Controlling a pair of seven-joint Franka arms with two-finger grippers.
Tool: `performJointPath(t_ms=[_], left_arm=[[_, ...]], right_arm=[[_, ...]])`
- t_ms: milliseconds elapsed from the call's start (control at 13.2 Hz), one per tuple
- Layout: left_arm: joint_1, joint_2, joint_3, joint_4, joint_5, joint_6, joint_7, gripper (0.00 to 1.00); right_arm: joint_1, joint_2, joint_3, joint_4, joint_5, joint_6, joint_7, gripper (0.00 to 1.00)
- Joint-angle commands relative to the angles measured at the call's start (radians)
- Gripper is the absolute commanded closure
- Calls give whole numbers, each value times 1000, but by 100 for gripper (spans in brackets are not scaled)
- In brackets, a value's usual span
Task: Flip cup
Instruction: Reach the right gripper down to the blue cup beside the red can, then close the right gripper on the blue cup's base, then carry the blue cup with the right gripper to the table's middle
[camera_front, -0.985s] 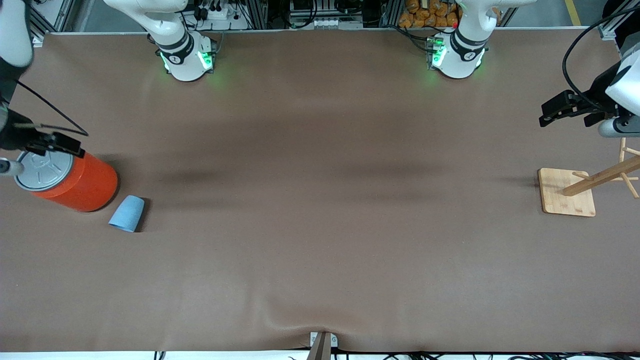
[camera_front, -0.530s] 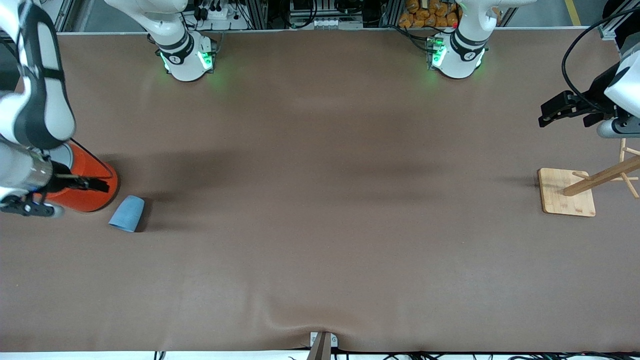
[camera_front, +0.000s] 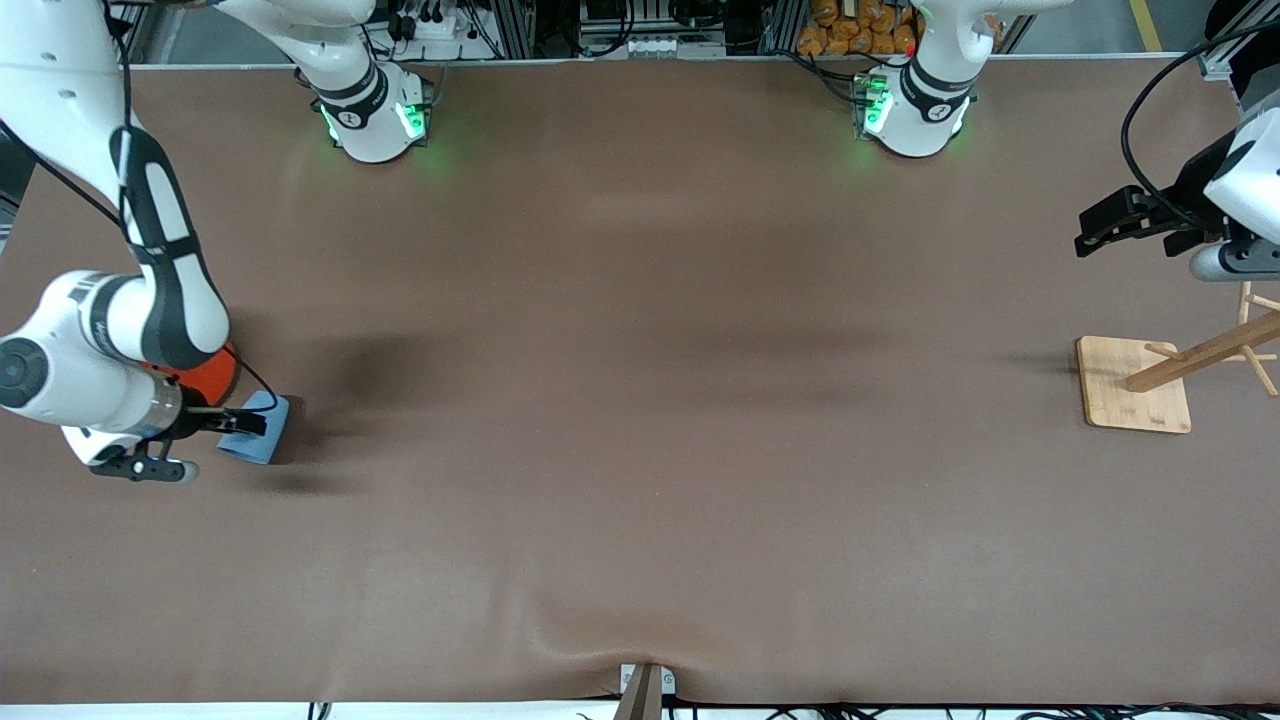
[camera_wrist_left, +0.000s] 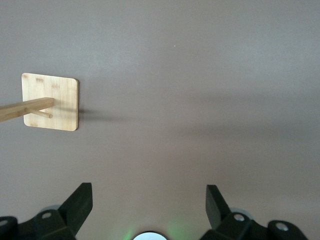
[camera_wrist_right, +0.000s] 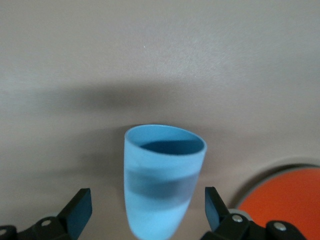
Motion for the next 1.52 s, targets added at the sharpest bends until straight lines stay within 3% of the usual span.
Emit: performJointPath(t_ms=[0, 303, 379, 455, 530, 909, 1061, 1439], left_arm=[[5, 5, 0, 10, -11, -10, 6, 0], [7, 7, 0, 12, -11, -10, 6, 0], [7, 7, 0, 12, -11, -10, 6, 0], [5, 7, 0, 12, -11, -10, 6, 0], [5, 7, 0, 12, -11, -10, 8, 0], [7, 7, 0, 12, -11, -10, 8, 0], [8, 7, 0, 10, -11, -10, 8, 0], [8, 7, 0, 10, -13, -10, 8, 0]], right_arm=[[-15, 59, 7, 19, -8, 33, -48, 0], [-18, 100, 7, 19, -7, 60, -67, 0], [-17, 100, 7, 19, -8, 59, -89, 31], [-18, 100, 7, 17, -8, 54, -147, 57], [-21, 99, 7, 19, -8, 54, -221, 66], [-6, 36, 15, 19, -8, 36, -557, 68], [28, -27, 44, 26, 4, -89, -796, 67], [87, -38, 236, 77, 6, -107, -909, 67]])
